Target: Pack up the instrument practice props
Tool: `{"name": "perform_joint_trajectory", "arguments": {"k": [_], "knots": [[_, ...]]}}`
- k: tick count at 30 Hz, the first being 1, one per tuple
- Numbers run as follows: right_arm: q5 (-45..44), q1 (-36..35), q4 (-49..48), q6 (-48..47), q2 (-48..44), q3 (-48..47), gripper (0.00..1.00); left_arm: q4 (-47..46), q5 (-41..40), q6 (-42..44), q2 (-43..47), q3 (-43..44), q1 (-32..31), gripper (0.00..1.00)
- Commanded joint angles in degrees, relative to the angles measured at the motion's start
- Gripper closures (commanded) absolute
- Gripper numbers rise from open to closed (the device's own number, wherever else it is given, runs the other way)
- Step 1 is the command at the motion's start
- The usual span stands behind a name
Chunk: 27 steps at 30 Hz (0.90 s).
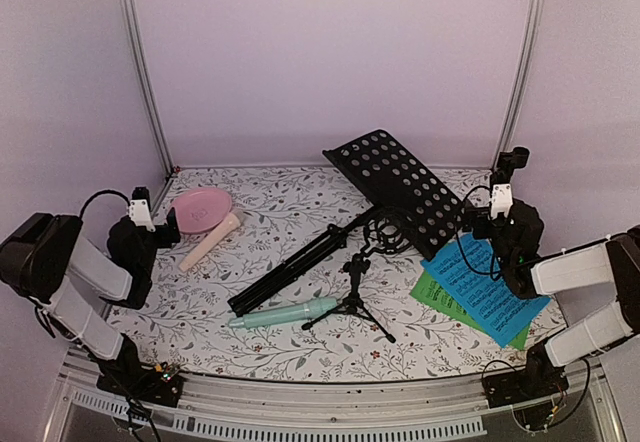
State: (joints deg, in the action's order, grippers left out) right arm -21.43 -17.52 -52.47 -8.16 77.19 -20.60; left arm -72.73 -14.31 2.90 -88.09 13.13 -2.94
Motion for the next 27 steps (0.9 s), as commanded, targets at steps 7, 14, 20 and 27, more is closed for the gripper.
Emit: {"name": "perform_joint_trajectory", "arguments": {"k": [7,14,20,27], "knots": [[7.28,6.01,-21.99,1.47,2.73,4.13,0.01,-2.98,1.47,-2.22,-0.95,0.50,0.92,0.01],[15.21,10.28,-28.05,3.32,12.97,2.08,0.01,-3.20,1.44,-2.11,-0.94,0.46,0.92,0.01],[16.15,11.10,-27.06,4.86,14.80,1.10,0.01,-3.30,1.12,-2.19,-0.94,0.41,0.92,0.01],[18.44,11.03,-24.22,3.54,13.91,-0.09,0.01,-3.32,1.12,-2.20,-0.94,0.39,0.93,0.01]]}}
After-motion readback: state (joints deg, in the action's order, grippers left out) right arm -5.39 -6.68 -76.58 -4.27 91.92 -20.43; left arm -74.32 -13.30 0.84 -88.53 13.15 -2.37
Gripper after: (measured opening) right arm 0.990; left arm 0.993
